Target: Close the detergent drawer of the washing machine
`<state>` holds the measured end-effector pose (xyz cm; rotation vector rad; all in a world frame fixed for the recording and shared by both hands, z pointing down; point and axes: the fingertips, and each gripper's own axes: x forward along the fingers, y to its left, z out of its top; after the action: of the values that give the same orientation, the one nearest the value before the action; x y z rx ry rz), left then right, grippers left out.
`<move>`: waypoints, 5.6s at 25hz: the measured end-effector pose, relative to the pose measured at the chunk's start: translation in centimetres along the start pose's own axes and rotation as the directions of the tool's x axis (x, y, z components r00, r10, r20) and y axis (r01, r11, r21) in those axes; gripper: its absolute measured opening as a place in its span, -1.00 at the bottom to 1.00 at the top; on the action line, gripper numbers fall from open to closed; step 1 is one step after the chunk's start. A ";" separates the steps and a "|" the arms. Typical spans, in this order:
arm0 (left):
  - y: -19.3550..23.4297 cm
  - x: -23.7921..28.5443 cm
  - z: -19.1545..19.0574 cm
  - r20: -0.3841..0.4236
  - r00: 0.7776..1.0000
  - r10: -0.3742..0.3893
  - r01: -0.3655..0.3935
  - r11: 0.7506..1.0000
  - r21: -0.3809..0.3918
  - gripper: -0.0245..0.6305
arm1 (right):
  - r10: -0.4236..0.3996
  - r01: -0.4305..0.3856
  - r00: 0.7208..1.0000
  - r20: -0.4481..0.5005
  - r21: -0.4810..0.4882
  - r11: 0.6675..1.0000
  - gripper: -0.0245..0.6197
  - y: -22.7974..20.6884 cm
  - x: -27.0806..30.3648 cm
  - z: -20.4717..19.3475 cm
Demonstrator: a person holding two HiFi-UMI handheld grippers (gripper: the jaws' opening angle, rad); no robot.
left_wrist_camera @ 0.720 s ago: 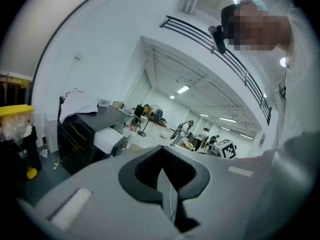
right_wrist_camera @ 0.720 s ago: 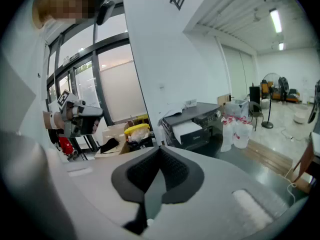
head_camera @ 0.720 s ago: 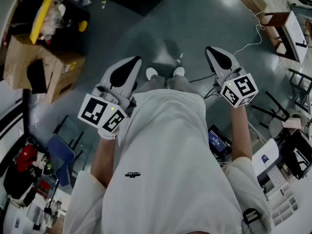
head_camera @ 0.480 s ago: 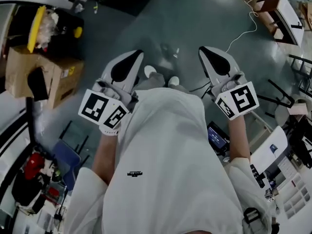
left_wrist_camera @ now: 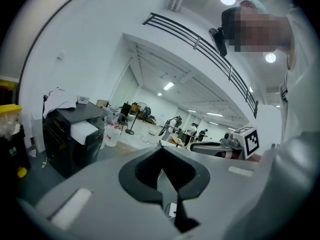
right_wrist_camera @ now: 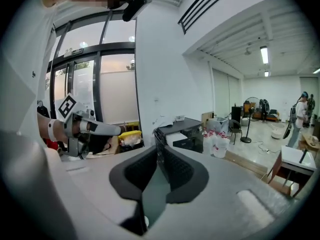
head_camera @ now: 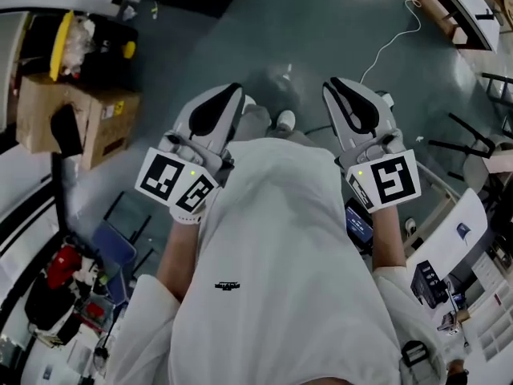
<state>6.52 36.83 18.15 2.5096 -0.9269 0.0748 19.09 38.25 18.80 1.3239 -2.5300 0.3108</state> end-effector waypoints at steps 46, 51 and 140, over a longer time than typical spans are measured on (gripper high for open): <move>20.2 -8.7 7.2 0.110 0.993 -0.053 0.062 0.995 -0.077 -0.87 | -0.057 0.052 0.997 0.046 0.101 0.994 -0.92 10.6 18.5 6.5; 21.1 -7.3 7.6 0.082 0.995 -0.052 0.057 0.996 -0.062 -0.87 | -0.073 0.068 0.997 0.034 0.137 0.988 -0.92 8.7 19.9 6.1; 38.9 25.2 8.1 -0.252 0.966 -0.060 0.019 0.987 -0.161 -0.87 | 0.129 -0.125 0.989 -0.071 0.055 0.991 -0.70 -18.9 46.9 -1.0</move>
<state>0.70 -7.83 31.69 2.3036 -0.7461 0.2953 9.15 -8.06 36.59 1.1483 -2.5641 0.4449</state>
